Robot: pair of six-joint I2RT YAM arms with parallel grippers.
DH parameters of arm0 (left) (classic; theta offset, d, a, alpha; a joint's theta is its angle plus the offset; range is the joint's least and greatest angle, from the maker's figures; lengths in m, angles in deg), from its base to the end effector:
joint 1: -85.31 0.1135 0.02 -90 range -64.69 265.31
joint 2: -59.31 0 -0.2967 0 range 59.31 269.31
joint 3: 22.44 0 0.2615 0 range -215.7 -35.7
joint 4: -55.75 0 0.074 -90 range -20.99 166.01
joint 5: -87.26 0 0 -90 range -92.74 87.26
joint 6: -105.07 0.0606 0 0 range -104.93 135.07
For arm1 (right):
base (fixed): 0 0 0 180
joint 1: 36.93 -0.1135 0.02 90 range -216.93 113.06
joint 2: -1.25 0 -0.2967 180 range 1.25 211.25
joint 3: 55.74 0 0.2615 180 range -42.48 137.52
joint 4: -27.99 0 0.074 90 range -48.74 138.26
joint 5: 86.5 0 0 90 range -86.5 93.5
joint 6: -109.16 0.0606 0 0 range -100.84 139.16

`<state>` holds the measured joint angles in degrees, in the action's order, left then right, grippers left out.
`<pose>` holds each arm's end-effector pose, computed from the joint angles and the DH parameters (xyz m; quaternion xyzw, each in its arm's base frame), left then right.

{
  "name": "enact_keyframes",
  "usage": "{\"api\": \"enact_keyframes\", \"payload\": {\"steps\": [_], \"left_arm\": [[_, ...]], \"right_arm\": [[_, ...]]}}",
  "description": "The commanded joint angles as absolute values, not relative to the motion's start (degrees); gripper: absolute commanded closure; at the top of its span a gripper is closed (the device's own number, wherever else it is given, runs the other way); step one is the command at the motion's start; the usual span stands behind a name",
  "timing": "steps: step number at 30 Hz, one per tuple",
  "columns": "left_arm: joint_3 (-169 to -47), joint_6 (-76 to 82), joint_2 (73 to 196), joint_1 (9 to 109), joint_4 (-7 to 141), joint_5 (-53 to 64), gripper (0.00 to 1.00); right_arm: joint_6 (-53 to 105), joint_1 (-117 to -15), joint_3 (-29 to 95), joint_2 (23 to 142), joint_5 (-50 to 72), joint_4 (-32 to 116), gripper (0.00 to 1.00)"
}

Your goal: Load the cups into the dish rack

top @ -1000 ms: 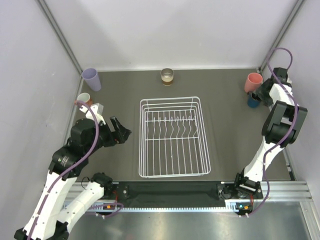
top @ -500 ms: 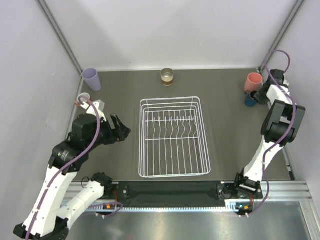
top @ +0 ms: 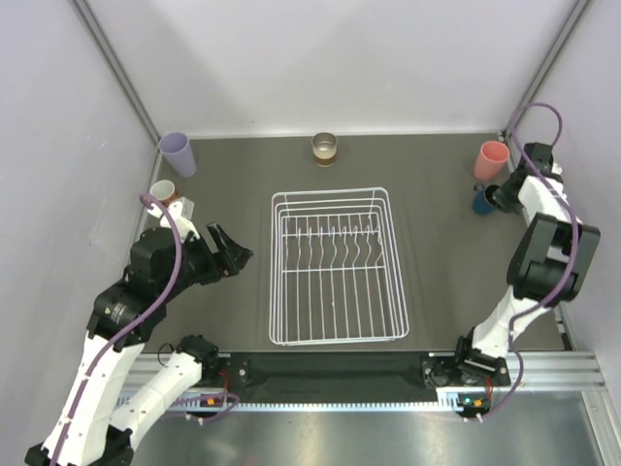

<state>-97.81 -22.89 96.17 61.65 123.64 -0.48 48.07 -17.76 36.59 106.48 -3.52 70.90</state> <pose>0.0947 -0.0441 0.3883 -0.0976 0.8577 -0.2731 0.4246 0.4020 -0.1476 0.2304 0.4051 0.8639 -0.0334 0.2973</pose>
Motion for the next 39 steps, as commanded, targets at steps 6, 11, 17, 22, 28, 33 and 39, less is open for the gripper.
{"api": "enact_keyframes", "payload": {"steps": [6,11,17,22,28,33,39], "left_arm": [[-100.65,-24.57,97.80,61.76,114.20,8.32,0.17],[-97.84,-22.64,95.44,61.76,101.92,15.16,0.07],[-91.08,-14.04,90.16,61.67,81.98,22.65,0.06],[-84.66,-10.60,85.77,61.67,66.58,24.76,0.02],[-80.70,-14.02,90.59,61.67,52.34,33.09,0.02],[-79.04,-12.55,95.33,61.67,44.24,37.42,0.02],[-79.47,-8.84,100.78,61.58,40.20,39.53,0.02]], "right_arm": [[46.93,-25.32,33.46,85.91,11.38,70.78,1.00],[50.53,-33.04,33.20,80.89,26.77,68.35,1.00],[59.93,-42.11,29.25,74.21,44.43,59.29,1.00],[69.07,-44.40,28.19,73.59,58.94,50.23,1.00],[77.50,-50.73,25.73,72.89,67.75,38.22,1.00],[100.91,-56.88,18.18,73.41,70.21,12.03,1.00],[114.15,-62.07,16.32,77.18,68.20,-3.46,1.00]]}}
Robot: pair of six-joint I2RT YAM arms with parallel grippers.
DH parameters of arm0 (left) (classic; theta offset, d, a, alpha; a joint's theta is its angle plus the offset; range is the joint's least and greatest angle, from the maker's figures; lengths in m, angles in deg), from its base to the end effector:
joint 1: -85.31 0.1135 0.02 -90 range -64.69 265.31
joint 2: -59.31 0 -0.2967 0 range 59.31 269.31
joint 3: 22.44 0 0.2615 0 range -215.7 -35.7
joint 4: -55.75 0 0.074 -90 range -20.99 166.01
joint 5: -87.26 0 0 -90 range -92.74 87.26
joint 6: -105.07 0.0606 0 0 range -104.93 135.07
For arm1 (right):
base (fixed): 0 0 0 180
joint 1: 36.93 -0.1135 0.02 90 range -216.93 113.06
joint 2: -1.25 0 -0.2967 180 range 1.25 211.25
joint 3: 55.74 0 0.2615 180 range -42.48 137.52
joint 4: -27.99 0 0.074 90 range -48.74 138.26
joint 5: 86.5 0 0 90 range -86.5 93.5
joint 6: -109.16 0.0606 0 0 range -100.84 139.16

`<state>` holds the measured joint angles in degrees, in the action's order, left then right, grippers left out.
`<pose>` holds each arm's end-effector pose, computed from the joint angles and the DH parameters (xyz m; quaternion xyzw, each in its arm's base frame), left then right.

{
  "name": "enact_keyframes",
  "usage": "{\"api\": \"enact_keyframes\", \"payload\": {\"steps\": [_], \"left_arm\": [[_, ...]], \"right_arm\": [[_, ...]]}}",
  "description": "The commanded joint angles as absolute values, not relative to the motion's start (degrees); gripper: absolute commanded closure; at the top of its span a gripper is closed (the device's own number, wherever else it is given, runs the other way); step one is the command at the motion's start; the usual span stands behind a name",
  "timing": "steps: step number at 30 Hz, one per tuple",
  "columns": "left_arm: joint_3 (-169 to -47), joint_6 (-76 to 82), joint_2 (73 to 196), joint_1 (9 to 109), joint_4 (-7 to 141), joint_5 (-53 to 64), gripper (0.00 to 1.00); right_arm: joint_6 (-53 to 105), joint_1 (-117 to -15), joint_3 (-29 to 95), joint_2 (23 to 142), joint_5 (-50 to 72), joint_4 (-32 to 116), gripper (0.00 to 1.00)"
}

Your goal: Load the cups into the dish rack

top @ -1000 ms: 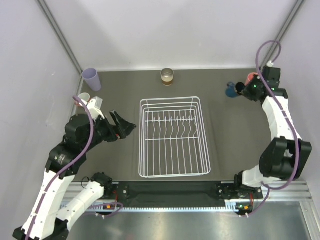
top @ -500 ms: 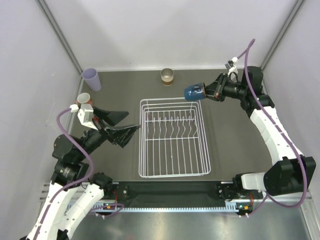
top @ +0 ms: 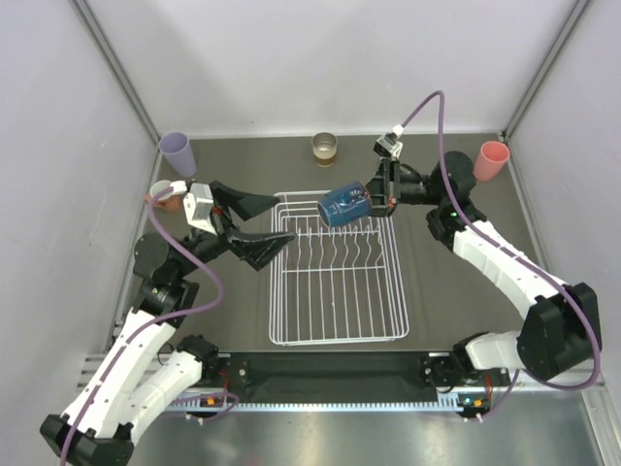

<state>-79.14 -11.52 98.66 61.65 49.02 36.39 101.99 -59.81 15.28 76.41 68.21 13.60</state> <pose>0.1226 -0.0955 0.4290 0.2678 0.5197 -0.5006 0.6384 0.2580 0.1683 0.3992 -0.0852 0.6743 0.7239 0.1180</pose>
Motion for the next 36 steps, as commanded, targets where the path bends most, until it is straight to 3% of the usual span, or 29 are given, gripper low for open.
{"api": "enact_keyframes", "payload": {"steps": [1,8,16,36], "left_arm": [[-79.21,-8.75,101.31,61.49,38.62,39.62,0.02],[-80.87,-6.99,104.57,60.62,37.55,41.28,0.02],[-81.49,-6.99,105.10,59.39,37.90,42.17,0.02],[-82.81,-1.37,107.82,57.45,42.82,39.00,0.03]], "right_arm": [[114.69,-62.77,16.24,77.63,67.67,-4.09,1.00],[114.70,-65.23,15.79,78.69,62.13,0.03,1.00],[103.45,-67.25,19.31,78.60,58.70,17.07,1.00],[109.16,-73.76,20.89,81.76,54.22,10.58,1.00]]}}
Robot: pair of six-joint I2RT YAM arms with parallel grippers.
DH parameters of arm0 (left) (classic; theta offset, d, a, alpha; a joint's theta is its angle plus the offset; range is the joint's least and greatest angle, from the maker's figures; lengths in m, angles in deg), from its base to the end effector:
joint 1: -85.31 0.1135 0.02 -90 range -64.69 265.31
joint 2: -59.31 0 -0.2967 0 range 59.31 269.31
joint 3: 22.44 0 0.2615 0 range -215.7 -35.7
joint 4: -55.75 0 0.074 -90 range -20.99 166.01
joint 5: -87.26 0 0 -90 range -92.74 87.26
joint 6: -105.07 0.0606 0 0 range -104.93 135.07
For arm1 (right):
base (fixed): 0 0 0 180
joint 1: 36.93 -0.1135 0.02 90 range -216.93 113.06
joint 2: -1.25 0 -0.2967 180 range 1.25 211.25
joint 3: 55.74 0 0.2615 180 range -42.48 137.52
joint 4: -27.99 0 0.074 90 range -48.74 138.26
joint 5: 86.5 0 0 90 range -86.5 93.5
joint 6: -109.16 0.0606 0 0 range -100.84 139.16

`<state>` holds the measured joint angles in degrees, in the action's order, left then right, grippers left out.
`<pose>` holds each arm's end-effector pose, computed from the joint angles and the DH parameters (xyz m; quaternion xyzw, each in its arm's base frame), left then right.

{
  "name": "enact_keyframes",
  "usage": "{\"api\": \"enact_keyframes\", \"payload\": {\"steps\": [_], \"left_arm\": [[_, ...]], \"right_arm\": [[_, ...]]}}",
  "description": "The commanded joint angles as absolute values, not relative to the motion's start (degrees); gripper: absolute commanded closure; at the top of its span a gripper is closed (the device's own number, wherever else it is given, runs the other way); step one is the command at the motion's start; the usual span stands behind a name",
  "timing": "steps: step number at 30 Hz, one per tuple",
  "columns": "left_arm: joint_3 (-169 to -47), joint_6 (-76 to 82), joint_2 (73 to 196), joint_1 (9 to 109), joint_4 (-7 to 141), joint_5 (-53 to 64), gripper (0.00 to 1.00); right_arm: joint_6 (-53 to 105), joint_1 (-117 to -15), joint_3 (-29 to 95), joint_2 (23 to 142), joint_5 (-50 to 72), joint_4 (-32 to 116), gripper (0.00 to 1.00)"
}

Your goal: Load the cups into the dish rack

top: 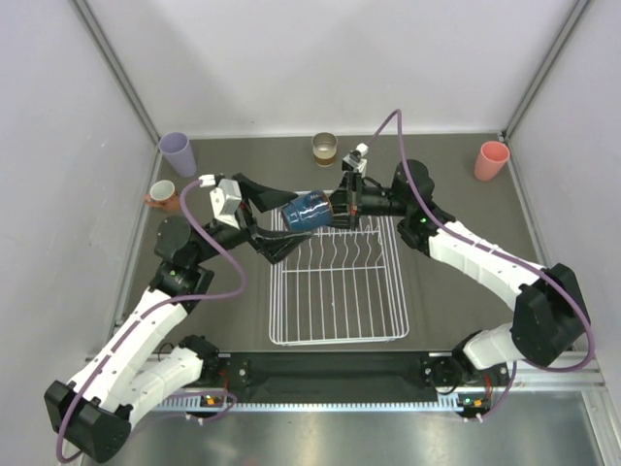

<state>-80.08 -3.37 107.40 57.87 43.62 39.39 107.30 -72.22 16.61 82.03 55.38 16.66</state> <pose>0.1501 -0.1237 0.4216 0.3376 0.4990 -0.4868 0.6324 0.2519 0.2367 0.3737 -0.0082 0.6959 0.7167 0.0434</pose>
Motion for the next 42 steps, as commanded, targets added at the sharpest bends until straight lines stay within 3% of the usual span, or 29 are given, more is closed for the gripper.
{"api": "enact_keyframes", "payload": {"steps": [1,6,13,19,22,26,27,29,30,31,33,34,37,42], "left_arm": [[-82.90,-1.19,107.82,57.36,42.99,38.92,0.03],[-82.98,-0.84,107.74,57.10,43.26,37.86,0.09],[-83.25,-1.19,108.35,57.01,43.43,38.83,0.26],[-83.33,-0.40,108.18,56.84,45.19,38.48,0.21],[-83.60,0.12,108.52,56.84,45.72,38.04,0.26],[-85.44,0.74,109.67,56.83,48.35,38.91,0.50],[-85.71,0.92,109.84,56.75,48.70,38.92,0.63],[-86.41,1.36,109.93,56.75,49.84,39.01,0.78],[-86.85,1.53,109.85,56.75,50.37,38.74,0.91],[-87.03,1.45,109.84,56.75,50.90,38.04,1.00],[-87.72,2.06,109.93,56.75,52.39,37.42,1.00],[-88.25,2.50,110.11,56.75,53.27,37.25,1.00],[-91.84,4.95,111.07,56.83,60.64,35.58,1.00],[-99.23,9.34,113.71,56.84,72.75,32.51,1.00]], "right_arm": [[109.33,-74.11,20.89,81.67,54.30,10.49,1.00],[109.51,-74.46,20.72,81.59,54.13,10.32,1.00],[110.12,-74.99,20.72,81.59,54.04,9.97,1.00],[110.21,-75.25,20.81,81.59,53.78,9.88,1.00],[110.04,-75.69,20.80,81.67,53.69,9.88,1.00],[109.51,-75.78,20.72,81.50,53.43,10.40,1.00],[109.08,-75.87,20.72,81.41,53.42,10.75,1.00],[108.02,-75.87,20.63,81.32,53.42,11.72,1.00],[107.58,-75.87,20.28,81.24,53.42,11.99,1.00],[106.19,-75.87,20.19,81.23,53.34,12.60,0.95],[103.81,-75.78,20.02,81.06,53.16,16.45,0.88],[100.93,-75.78,20.01,80.80,52.99,17.86,0.74],[94.17,-74.65,20.36,80.27,52.37,25.33,0.55],[82.02,-69.91,19.67,77.72,48.60,43.57,0.42]]}}
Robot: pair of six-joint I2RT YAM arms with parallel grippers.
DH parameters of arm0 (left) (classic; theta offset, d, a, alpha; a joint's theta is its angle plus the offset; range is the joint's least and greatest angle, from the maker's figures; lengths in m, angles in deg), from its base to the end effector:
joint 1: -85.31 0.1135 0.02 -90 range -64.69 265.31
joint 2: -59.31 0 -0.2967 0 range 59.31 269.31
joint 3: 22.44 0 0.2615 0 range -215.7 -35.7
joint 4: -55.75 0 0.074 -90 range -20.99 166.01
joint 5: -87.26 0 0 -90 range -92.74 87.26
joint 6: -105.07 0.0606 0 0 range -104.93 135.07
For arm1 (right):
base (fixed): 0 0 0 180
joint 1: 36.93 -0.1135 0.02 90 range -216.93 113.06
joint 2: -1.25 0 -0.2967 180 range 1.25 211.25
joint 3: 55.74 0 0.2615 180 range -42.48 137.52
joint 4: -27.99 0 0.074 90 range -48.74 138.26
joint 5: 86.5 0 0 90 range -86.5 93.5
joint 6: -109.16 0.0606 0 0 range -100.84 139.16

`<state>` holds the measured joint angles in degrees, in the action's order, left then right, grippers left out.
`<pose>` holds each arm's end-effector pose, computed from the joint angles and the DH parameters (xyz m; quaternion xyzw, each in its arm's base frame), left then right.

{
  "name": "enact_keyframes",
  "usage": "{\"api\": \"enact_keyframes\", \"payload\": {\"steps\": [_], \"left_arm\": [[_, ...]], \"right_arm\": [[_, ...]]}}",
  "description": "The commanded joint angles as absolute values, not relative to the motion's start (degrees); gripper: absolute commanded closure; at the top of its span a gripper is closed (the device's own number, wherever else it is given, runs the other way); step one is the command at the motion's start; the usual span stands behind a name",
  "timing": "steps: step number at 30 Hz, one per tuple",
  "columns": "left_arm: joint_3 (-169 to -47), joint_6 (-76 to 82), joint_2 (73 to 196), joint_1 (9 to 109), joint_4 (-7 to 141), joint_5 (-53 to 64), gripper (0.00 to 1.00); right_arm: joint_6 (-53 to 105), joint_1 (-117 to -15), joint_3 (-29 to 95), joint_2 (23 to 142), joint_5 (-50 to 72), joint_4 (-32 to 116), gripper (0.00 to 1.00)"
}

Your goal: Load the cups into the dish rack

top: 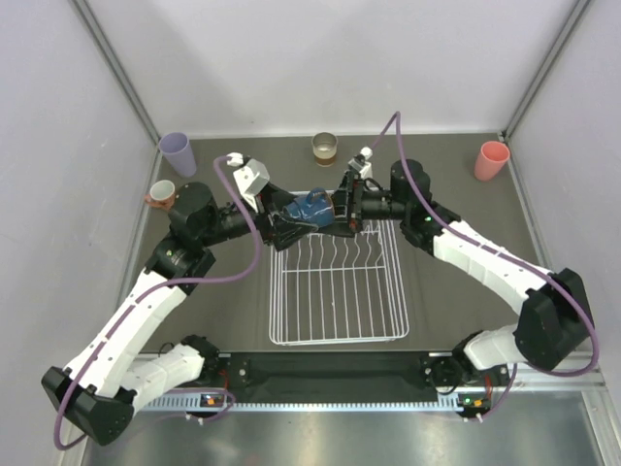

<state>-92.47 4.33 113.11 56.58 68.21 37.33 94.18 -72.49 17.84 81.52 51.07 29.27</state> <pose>0.1706 -0.1380 0.4339 0.3474 0.5951 -0.4520 0.5665 0.2533 0.2361 0.3595 -0.0160 0.7393 0.6669 0.0918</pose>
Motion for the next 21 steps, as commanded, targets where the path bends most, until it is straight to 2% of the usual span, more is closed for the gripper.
{"api": "enact_keyframes", "payload": {"steps": [1,7,12,21], "left_arm": [[-100.03,9.79,113.97,56.84,74.01,31.98,1.00],[-108.46,13.48,119.67,56.92,85.24,29.17,1.00],[-112.59,17.17,122.50,56.92,88.08,28.20,1.00],[-128.93,34.55,137.69,56.22,108.89,23.46,1.00]], "right_arm": [[78.26,-69.11,19.40,76.59,48.16,45.54,0.41],[68.58,-59.89,13.43,70.18,45.52,56.70,0.39],[61.18,-53.21,11.93,66.04,44.20,64.80,0.39],[50.46,-52.05,13.86,61.99,41.38,75.43,0.39]]}}
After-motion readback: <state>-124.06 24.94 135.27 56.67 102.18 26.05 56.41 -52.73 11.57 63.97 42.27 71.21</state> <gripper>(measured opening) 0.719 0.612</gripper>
